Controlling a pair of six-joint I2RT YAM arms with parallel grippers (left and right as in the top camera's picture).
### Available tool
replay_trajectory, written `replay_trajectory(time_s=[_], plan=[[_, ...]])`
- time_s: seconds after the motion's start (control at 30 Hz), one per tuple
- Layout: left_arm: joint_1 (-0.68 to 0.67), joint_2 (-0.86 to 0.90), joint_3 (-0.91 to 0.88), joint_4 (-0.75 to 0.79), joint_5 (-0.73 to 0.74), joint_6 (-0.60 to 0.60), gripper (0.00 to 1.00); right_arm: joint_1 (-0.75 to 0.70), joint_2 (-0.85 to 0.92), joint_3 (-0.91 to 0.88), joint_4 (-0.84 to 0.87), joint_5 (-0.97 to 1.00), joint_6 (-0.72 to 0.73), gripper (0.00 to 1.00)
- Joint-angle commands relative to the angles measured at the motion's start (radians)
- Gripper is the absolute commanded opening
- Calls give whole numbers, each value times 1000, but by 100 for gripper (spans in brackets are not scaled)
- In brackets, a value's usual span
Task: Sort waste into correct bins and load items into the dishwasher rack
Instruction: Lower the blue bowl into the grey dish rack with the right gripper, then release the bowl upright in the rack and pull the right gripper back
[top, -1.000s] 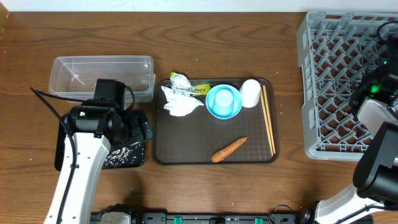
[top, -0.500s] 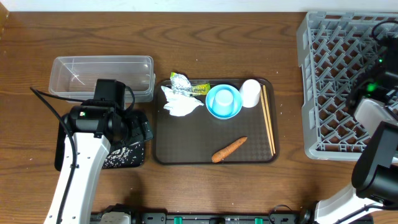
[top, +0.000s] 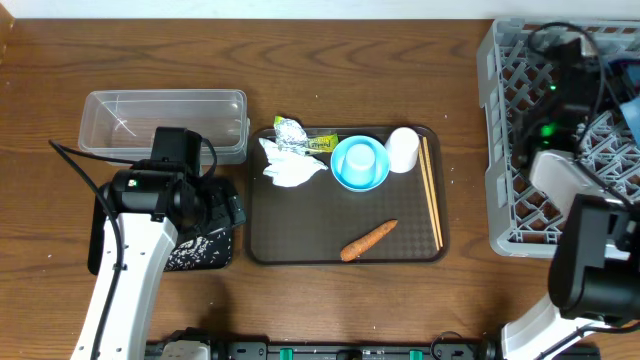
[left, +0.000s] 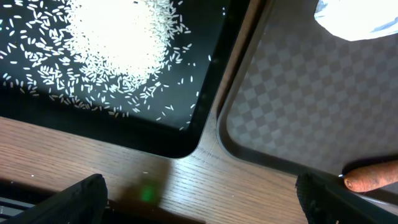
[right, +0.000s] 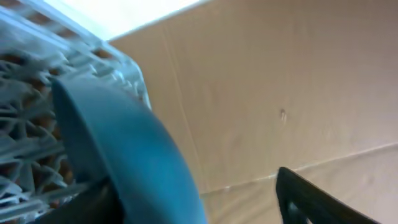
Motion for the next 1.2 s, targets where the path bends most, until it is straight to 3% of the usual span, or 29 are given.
replay_trajectory(time_s=[0.0,0.27,0.47,0.7,0.83,0.93,0.97,1.07,1.17], plan=[[6,-9,12,-6,-4,2,100,34,-21,-2,6,2,-17,79],[6,-9,12,-6,-4,2,100,47,-106,-2,6,2,-2,86],[6,-9,12,-6,-5,2,100,56,-214,-2,-41,14,180,98],[6,-9,12,-6,-4,2,100,91,-418,-2,-602,-208,560,94],[6,-9,12,-6,-4,2,100,109,-524,-2,-909,-417,951,82],[6,-9,12,-6,-5,2,100,108,-569,-2,-1077,-693,1247,72],[6,-9,12,-6,-4,2,100,108,-571,-2,-1113,-781,1292,64],[6,-9,12,-6,-5,2,100,109,-559,-2,-1199,-873,1365,55],[6,-9,12,-6,-4,2,100,108,-532,-2,-1271,-833,1363,60]])
